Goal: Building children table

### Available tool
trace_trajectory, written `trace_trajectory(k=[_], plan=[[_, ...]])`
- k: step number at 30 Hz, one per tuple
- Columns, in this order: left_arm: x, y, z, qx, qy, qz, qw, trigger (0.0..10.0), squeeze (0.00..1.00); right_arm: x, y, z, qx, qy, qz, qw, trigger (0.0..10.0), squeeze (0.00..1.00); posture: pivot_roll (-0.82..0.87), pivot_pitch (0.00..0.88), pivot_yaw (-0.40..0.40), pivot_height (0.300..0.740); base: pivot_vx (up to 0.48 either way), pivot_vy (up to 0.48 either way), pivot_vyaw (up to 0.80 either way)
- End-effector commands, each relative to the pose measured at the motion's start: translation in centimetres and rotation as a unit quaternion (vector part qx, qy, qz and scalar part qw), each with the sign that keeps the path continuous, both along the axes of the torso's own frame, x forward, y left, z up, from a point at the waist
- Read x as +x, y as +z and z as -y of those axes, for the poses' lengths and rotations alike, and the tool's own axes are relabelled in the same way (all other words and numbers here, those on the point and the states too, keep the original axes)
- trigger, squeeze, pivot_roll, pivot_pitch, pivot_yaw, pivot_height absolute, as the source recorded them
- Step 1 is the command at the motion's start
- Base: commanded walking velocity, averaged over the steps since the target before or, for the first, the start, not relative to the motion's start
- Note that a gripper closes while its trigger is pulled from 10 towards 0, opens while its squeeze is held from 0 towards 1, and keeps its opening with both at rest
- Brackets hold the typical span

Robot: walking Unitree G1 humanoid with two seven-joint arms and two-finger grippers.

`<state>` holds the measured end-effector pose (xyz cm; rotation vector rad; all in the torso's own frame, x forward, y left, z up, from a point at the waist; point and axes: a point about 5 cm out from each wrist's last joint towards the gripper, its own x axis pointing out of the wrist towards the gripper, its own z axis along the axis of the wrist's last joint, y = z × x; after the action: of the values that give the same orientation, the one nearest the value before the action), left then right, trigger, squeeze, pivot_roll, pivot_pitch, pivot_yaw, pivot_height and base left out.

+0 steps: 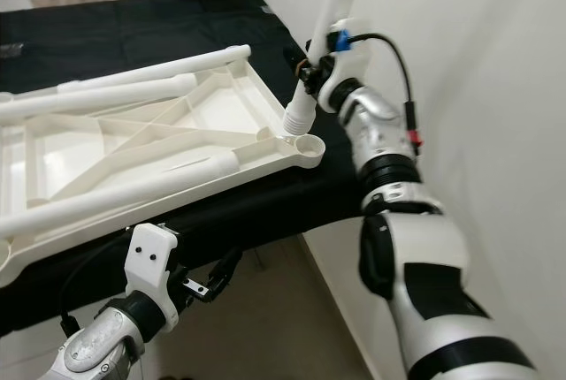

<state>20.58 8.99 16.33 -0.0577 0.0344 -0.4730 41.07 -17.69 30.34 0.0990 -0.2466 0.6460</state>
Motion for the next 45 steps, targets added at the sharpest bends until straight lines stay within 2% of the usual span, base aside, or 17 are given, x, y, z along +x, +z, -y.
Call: trace_trajectory(k=[1,3,5,6,7,9,10,13,15,21,22,23,25,33,37,40,45], plan=[[-0.2,-0.2,-0.1,0.005,-0.003,-0.007,1.000,10.0,0.00,-0.3,0.3,-0.3,0.001,0.034,0.009,0.999,10.0,0.00,0.09,0.254,-0.052,0.740,0.000,0.000,0.00],[-0.1,-0.1,-0.2,0.005,-0.005,-0.006,1.000,10.0,0.00,-0.5,-0.1,-0.5,-0.008,0.076,0.006,0.997,10.0,0.00,0.09,0.256,-0.046,0.740,0.000,0.000,0.00],[-0.1,-0.1,-0.2,0.005,-0.005,-0.006,1.000,10.0,0.00,-0.5,-0.1,-0.5,-0.008,0.076,0.006,0.997,10.0,0.00,0.09,0.256,-0.046,0.740,0.000,0.000,0.00],[-0.1,0.0,-0.2,0.005,-0.005,-0.006,1.000,10.0,0.00,-0.8,-0.4,-0.8,-0.022,0.106,0.010,0.994,10.0,0.00,0.09,0.257,-0.043,0.740,0.000,0.000,0.00],[-0.1,0.1,-0.1,0.005,-0.007,-0.005,1.000,10.0,0.00,-1.3,-1.1,-1.5,-0.037,0.169,0.006,0.985,10.0,0.00,0.09,0.257,-0.043,0.740,0.000,0.000,0.00],[-0.1,0.1,-0.1,0.005,-0.007,-0.005,1.000,10.0,0.00,-1.3,-1.1,-1.5,-0.037,0.169,0.006,0.985,10.0,0.00,0.09,0.257,-0.043,0.740,0.000,0.000,0.00],[-0.2,0.2,0.0,0.004,-0.008,-0.005,1.000,10.0,0.00,-1.7,-1.8,-2.0,-0.063,0.217,0.001,0.974,10.0,0.00,0.10,0.261,-0.040,0.740,0.000,0.000,0.00],[-0.4,0.5,0.4,0.002,-0.011,-0.002,1.000,10.0,0.00,-1.9,-2.2,-2.7,-0.086,0.251,-0.006,0.964,10.0,0.00,0.11,0.269,-0.050,0.740,0.000,0.000,0.00],[-0.4,0.7,0.5,0.002,-0.012,-0.001,1.000,10.0,0.00,-1.9,-2.0,-2.7,-0.089,0.254,-0.005,0.963,10.0,0.00,0.11,0.274,-0.053,0.740,0.000,0.000,0.00],[-0.6,1.3,0.5,-0.002,-0.011,0.004,1.000,10.0,0.00,-1.6,-0.7,-2.1,-0.102,0.227,0.006,0.969,10.0,0.00,0.12,0.296,-0.049,0.740,0.000,0.000,0.00],[-0.8,1.5,0.6,-0.003,-0.012,0.006,1.000,10.0,0.00,-1.4,-0.1,-1.8,-0.102,0.210,0.012,0.972,10.0,0.00,0.12,0.306,-0.047,0.740,0.000,0.000,0.00],[-1.2,1.9,0.7,-0.004,-0.016,0.009,1.000,10.0,0.00,-1.4,1.7,-0.8,-0.109,0.176,0.038,0.978,10.0,0.00,0.12,0.323,-0.044,0.740,0.000,0.000,0.00],[-1.4,2.1,0.8,-0.005,-0.018,0.010,1.000,10.0,0.00,-1.2,2.5,0.0,-0.112,0.139,0.045,0.983,10.0,0.00,0.12,0.332,-0.041,0.740,0.000,0.000,0.00],[-1.7,2.8,0.8,-0.003,-0.019,0.010,1.000,10.0,0.00,-1.7,3.6,2.9,-0.153,0.083,0.058,0.983,10.0,0.00,0.13,0.366,-0.027,0.740,0.000,0.000,0.00],[-1.9,3.0,0.7,-0.001,-0.019,0.008,1.000,10.0,0.00,-1.5,3.7,3.5,-0.172,0.039,0.070,0.982,10.0,0.00,0.15,0.382,-0.020,0.740,0.000,0.000,0.00],[-2.1,3.0,0.7,0.001,-0.020,0.005,1.000,10.0,0.00,-1.4,4.2,3.5,-0.159,0.009,0.087,0.983,10.0,0.00,0.15,0.393,-0.014,0.740,0.000,0.000,0.00],[-2.3,3.3,0.9,-0.001,-0.023,0.004,1.000,10.0,0.00,-1.4,4.6,3.1,-0.148,0.014,0.096,0.984,10.0,0.00,0.15,0.402,-0.017,0.740,0.000,0.000,0.00]])
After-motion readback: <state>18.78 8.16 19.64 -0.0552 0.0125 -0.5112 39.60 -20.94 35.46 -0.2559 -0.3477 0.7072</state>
